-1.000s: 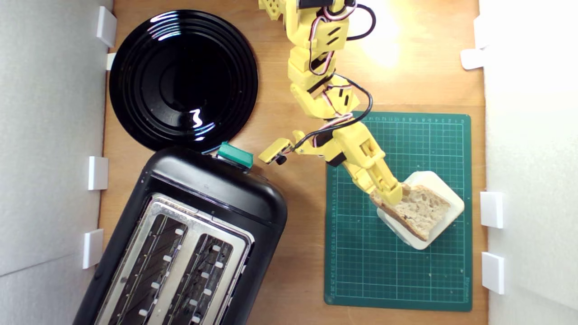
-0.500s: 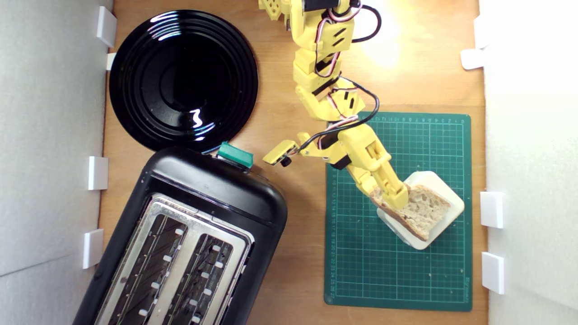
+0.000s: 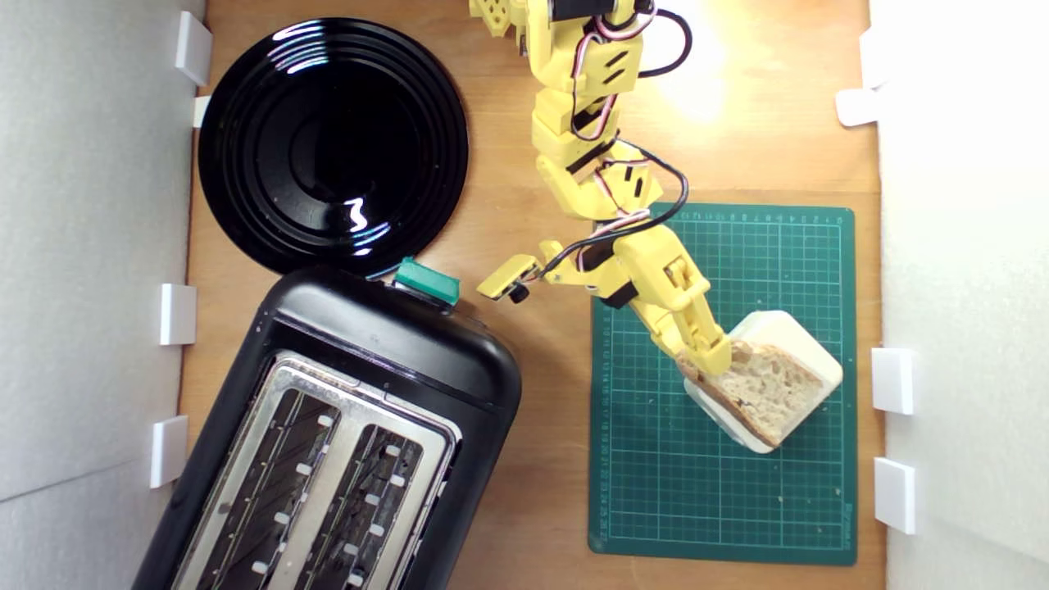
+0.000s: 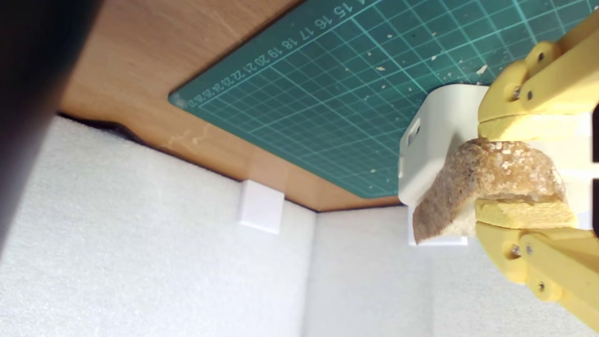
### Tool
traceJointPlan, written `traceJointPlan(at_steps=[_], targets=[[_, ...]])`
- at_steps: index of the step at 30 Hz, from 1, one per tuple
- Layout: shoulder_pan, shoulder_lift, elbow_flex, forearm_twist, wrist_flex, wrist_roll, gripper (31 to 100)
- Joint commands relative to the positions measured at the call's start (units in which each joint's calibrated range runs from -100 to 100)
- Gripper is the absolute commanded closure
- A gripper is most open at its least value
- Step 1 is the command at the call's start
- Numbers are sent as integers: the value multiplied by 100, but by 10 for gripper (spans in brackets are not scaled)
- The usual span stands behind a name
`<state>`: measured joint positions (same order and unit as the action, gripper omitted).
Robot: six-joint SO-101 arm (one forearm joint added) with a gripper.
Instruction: Pick bread and place in toaster
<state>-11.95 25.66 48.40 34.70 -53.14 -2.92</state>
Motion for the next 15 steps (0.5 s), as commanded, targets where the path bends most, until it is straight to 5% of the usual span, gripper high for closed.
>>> traceJointPlan(at_steps=[1,15], targets=[[-30,-95,-197,-24,-164,-3,690],[10,-295,-179,3,-156,-14,728]])
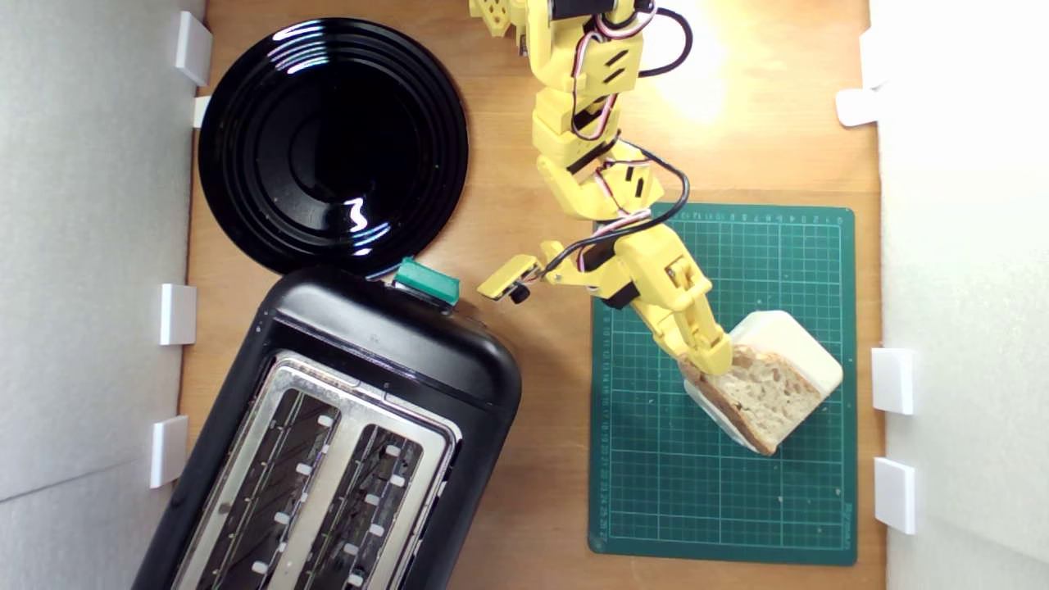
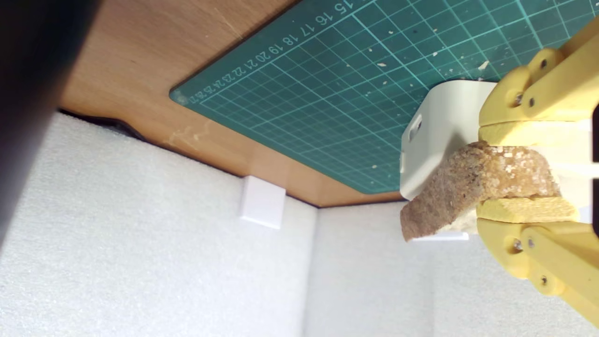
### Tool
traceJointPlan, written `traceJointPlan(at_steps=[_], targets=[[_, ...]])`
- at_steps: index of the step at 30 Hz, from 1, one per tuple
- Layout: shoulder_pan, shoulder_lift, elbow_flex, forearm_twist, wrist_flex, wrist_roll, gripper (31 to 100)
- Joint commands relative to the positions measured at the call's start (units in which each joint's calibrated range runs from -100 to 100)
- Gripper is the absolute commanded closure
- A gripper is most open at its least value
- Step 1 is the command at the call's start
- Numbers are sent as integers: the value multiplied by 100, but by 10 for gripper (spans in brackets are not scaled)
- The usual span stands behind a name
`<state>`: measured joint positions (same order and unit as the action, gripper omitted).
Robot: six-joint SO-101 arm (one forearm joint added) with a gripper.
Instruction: Pick bread and place in toaster
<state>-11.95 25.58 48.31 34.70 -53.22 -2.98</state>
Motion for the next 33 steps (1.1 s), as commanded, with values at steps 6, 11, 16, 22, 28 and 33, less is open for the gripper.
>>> traceJointPlan(at_steps=[6,11,16,22,28,33], targets=[[10,-852,-160,3,-147,-14,730],[18,-1559,-160,3,-130,-14,731],[115,-2541,-160,21,407,-14,731],[115,-3797,-169,-15,1517,7,731],[123,-4937,-197,3,2686,39,732],[115,-5703,-215,-79,3624,426,732]])
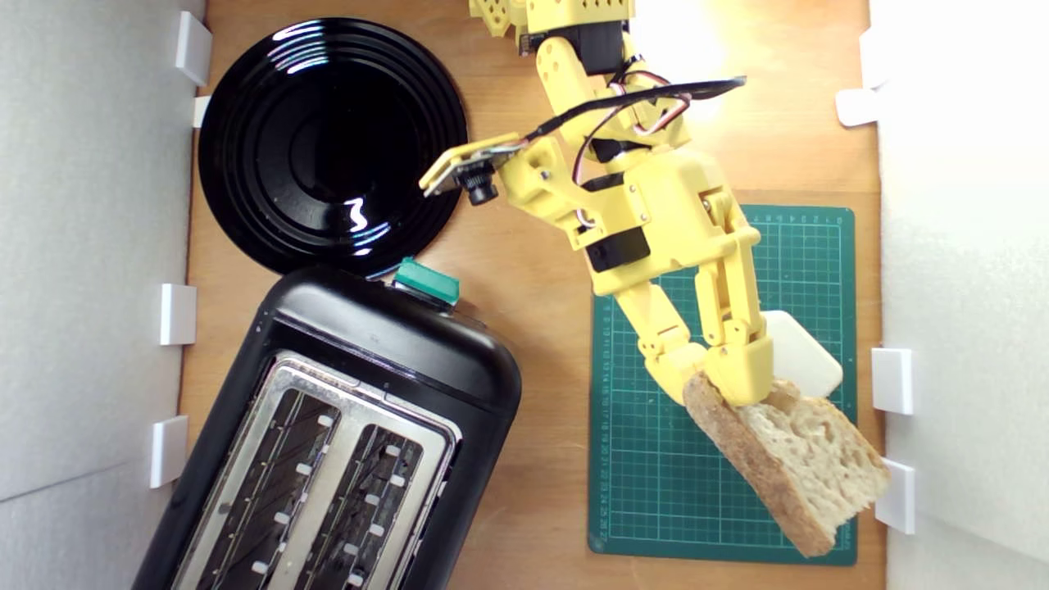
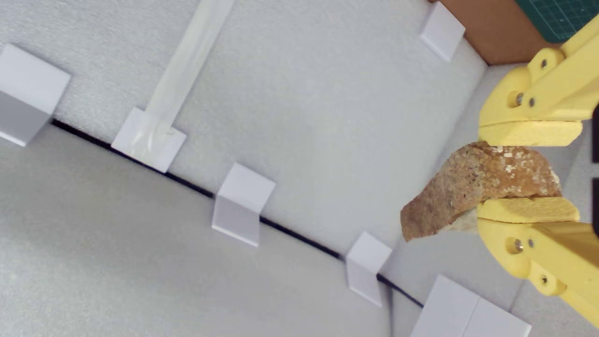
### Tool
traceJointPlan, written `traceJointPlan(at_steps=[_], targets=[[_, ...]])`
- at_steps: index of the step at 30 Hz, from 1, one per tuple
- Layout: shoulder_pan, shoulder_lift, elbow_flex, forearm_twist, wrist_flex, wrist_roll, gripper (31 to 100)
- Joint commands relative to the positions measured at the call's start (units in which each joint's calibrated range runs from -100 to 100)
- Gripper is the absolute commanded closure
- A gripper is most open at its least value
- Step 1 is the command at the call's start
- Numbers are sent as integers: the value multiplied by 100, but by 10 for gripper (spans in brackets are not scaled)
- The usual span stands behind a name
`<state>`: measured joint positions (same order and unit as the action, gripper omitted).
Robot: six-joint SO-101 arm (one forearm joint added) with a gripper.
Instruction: Pick bread and place in toaster
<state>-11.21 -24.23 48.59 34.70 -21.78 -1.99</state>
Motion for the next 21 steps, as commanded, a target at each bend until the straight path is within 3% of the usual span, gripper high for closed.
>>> traceJointPlan(at_steps=[1,7,8,13,16,21], targets=[[25,-896,-243,-79,693,479,732],[42,-1678,-333,-115,1717,1185,732],[50,-1953,-488,-460,2178,1583,732],[50,-2419,-1041,-1203,3466,2729,732],[82,-2668,-1250,-1257,4089,3241,732],[533,-3018,-1359,-1239,4678,3733,732]])
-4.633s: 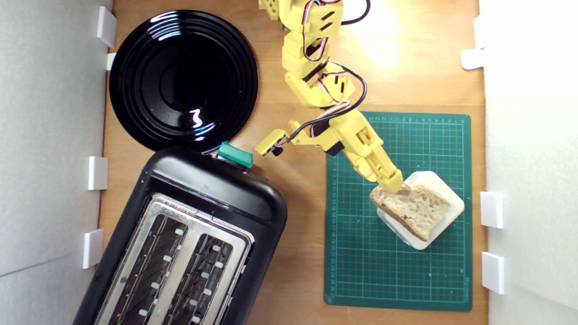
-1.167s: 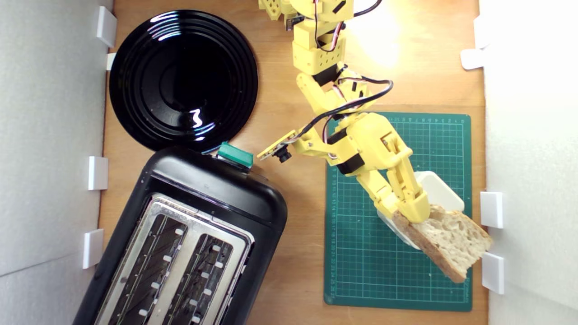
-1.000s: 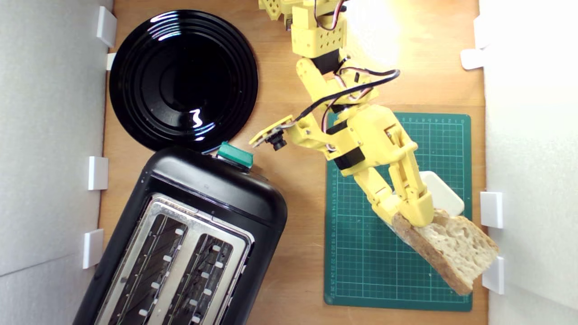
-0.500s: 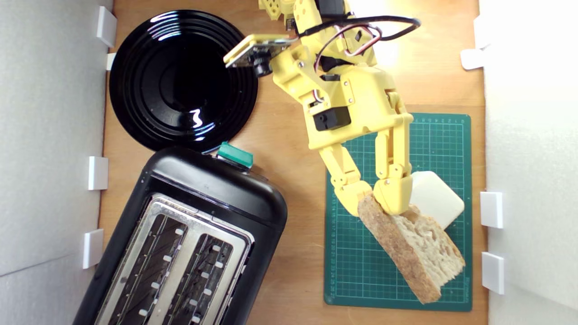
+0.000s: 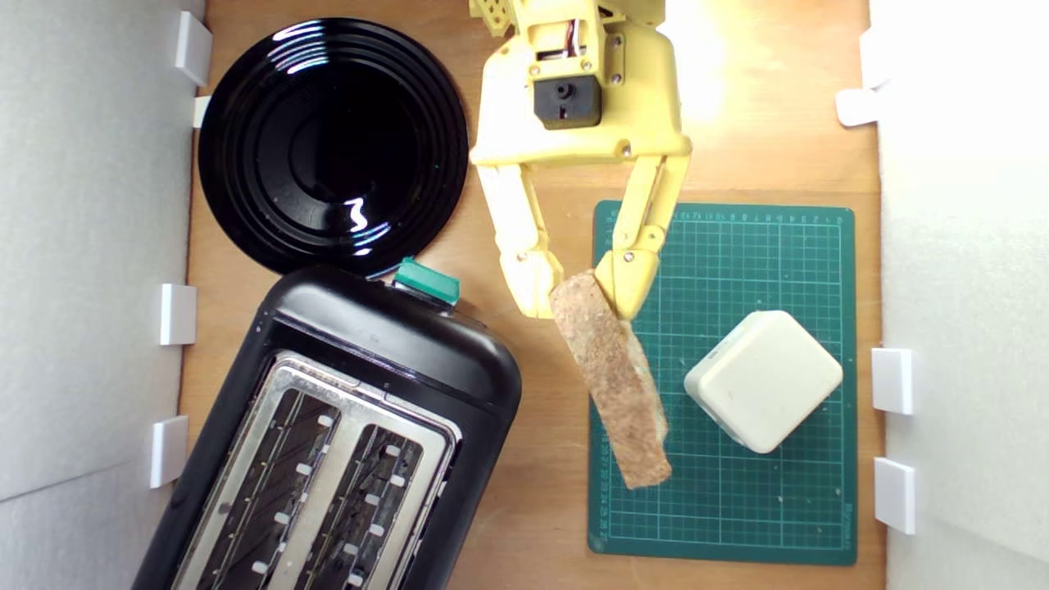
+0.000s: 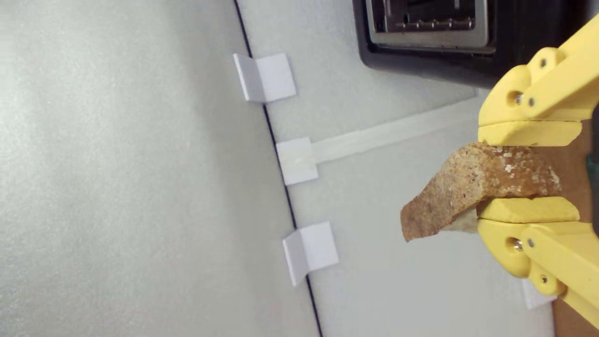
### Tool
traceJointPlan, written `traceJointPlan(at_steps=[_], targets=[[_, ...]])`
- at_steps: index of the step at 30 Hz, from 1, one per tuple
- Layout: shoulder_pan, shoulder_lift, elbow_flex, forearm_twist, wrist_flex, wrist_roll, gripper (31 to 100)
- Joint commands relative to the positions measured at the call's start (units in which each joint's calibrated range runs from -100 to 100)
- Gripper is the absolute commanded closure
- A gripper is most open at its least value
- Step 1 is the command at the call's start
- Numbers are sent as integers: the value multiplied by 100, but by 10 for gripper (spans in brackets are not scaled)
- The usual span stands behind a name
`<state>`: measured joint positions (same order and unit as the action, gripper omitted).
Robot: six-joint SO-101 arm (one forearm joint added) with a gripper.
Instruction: Pick bread and place in toaster
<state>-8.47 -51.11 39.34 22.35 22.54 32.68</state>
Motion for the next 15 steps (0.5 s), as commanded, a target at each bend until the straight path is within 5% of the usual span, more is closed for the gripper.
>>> traceJointPlan(at_steps=[1,5,15], targets=[[363,-396,-435,14,288,371,732],[935,-621,-525,-31,707,946,732],[1636,-72,-2405,-41,2268,1365,732]])
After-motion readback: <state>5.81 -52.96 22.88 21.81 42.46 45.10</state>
